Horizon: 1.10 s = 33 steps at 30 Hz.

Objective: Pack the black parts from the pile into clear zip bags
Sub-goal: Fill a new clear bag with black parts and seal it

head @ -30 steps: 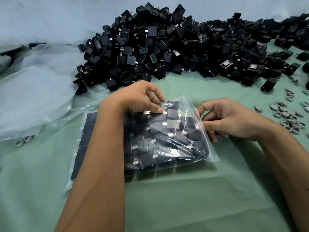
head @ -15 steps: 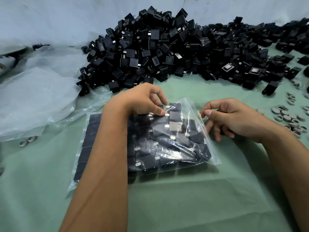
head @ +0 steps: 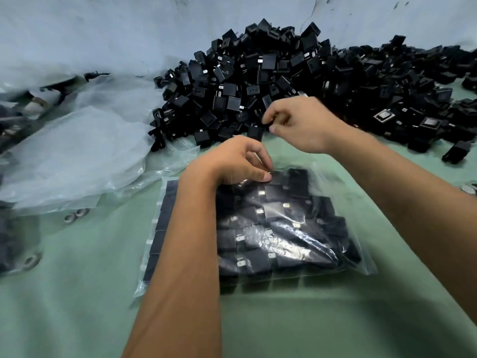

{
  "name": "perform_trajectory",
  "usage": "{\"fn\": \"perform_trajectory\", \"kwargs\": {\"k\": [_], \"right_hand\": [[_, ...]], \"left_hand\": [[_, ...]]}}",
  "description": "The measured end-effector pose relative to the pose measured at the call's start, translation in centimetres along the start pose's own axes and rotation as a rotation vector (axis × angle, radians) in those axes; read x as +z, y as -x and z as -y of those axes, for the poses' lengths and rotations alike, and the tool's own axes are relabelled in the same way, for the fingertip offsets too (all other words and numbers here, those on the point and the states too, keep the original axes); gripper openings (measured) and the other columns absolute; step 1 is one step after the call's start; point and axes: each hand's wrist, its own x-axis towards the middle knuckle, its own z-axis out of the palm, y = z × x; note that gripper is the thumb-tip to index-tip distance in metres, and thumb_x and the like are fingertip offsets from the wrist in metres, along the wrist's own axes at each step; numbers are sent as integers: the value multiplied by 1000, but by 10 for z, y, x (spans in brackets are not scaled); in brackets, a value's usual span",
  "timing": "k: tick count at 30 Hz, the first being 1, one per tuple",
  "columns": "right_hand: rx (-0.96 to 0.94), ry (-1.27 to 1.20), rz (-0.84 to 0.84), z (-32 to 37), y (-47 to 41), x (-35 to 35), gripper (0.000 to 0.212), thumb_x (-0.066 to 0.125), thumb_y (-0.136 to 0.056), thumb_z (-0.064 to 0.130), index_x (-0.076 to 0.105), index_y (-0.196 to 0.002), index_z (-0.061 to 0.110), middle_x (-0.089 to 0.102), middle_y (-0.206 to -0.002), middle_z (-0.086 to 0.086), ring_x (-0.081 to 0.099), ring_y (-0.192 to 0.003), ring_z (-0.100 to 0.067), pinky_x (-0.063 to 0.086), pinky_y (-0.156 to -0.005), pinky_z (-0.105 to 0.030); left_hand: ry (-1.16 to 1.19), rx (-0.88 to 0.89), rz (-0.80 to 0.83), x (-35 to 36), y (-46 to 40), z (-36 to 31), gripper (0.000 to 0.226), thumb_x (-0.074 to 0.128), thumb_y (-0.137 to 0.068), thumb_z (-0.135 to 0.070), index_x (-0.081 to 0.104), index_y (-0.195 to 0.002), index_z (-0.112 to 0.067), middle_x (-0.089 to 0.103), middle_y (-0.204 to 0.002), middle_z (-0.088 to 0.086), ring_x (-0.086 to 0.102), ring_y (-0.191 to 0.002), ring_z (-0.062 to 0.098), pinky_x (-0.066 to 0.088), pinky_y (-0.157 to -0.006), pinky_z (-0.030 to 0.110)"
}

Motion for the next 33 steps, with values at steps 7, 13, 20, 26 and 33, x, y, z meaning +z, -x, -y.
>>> {"fn": "perform_trajectory", "kwargs": {"k": [7,13,20,26,33], "right_hand": [[-96,391,335,7,-49,39,36,69,-94,17,66,-130,22,50,-109,-3,55,-118,-30,48,-97,-36],[27,8,-77,-21,-22,16,22,78,-86,15,69,-105,21,68,-110,0,63,-104,-21,49,-80,-24],[354,-654,-356,-56,85,-5,29,72,-92,-1,64,-116,12,70,-107,-12,76,-74,-22,59,-61,-28],[403,-741,-267,-63,132,8,12,73,-94,10,76,-106,8,73,-74,-9,62,-57,-11,51,-51,-21],[401,-694,-278,-71,133,3,8,76,-93,16,78,-101,13,72,-75,-11,55,-56,-11,46,-50,-18]], "left_hand": [[-40,-5,-21,1,-1,-5,20,86,-82,-16,75,-95,-25,78,-85,-6,73,-83,10,57,-84,33],[-58,29,-58,6,-1,-14,21,86,-82,-14,74,-98,-21,75,-88,-5,74,-87,20,61,-85,39],[-50,205,-91,33,-13,-35,32,68,-96,-7,74,-100,-38,66,-119,-5,55,-115,13,45,-100,31],[-306,280,-86,63,-22,-52,47,56,-101,-6,74,-101,-50,54,-126,-4,34,-126,23,27,-118,45],[-357,255,-61,66,-22,-56,73,50,-98,1,60,-86,-71,45,-124,-9,34,-123,22,29,-118,42]]}}
